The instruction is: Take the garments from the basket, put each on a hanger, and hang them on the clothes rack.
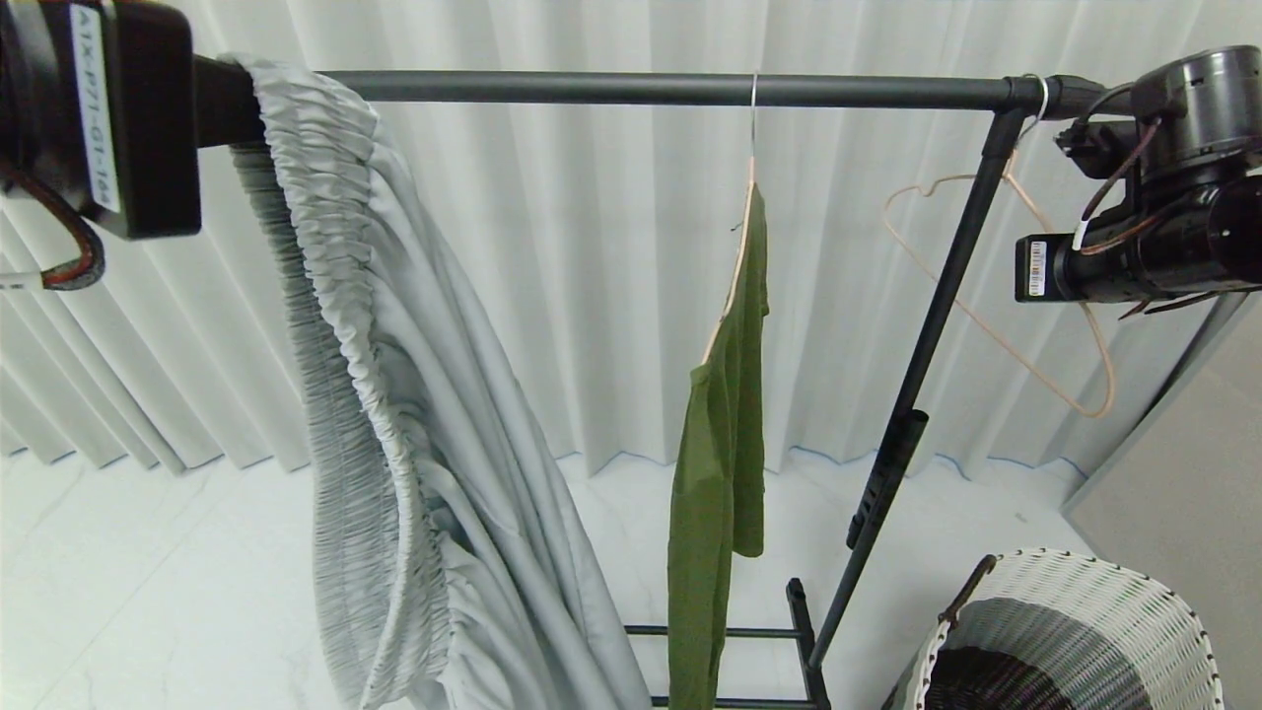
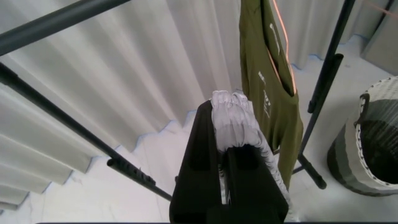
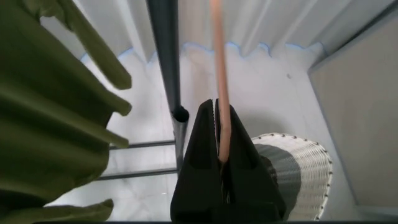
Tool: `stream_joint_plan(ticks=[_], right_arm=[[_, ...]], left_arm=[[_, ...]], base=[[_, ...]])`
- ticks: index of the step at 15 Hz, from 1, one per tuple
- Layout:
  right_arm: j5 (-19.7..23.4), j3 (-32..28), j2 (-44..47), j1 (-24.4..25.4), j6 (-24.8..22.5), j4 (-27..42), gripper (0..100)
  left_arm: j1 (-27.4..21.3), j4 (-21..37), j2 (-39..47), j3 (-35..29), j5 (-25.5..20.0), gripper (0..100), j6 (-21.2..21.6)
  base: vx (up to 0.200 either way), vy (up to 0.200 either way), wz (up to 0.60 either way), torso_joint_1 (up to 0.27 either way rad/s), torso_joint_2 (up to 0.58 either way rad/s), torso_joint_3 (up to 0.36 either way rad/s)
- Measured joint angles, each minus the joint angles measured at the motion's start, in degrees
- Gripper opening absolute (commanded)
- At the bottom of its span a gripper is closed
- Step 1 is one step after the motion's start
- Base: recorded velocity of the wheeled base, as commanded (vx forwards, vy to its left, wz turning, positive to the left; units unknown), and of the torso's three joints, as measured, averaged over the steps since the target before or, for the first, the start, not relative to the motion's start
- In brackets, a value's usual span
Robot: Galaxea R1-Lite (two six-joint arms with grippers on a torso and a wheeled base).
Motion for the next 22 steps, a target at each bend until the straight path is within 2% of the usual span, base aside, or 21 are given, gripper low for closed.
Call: stream_joint_plan(ticks=[6,10,13,16,22], right_arm=[[-0.9,0.2,-2.2,0.2,0.7,-0.9,0],[-4.5,0.5,-5.1,0.4,0.7,-0.9,0],[-6.4,1.2,-7.6,1.5,0.7,-0.8,0],[-9.0,4.0,-10.8,3.3,0.4,-0.7,0],[-13.1,15.0,-20.6,7.7,0.0,-0.7,0]], left_arm=[[0.0,-0.2,-1.0,1.5,0.0,0,0.0],[0.2,-4.2,-1.8,4.2,0.4,0,0.1],[0.3,-4.5,-2.1,5.1,1.2,0,0.1],[0.6,-4.5,-2.4,5.6,3.7,0,0.2],[0.6,-4.5,-2.5,5.9,4.8,0,0.2]], base=[[0.000,0.000,0.00,0.000,0.00,0.000],[0.000,0.000,0.00,0.000,0.00,0.000],[0.000,0.000,0.00,0.000,0.00,0.000],[0.000,0.000,0.00,0.000,0.00,0.000],[-0.200,0.000,0.00,0.000,0.00,0.003]])
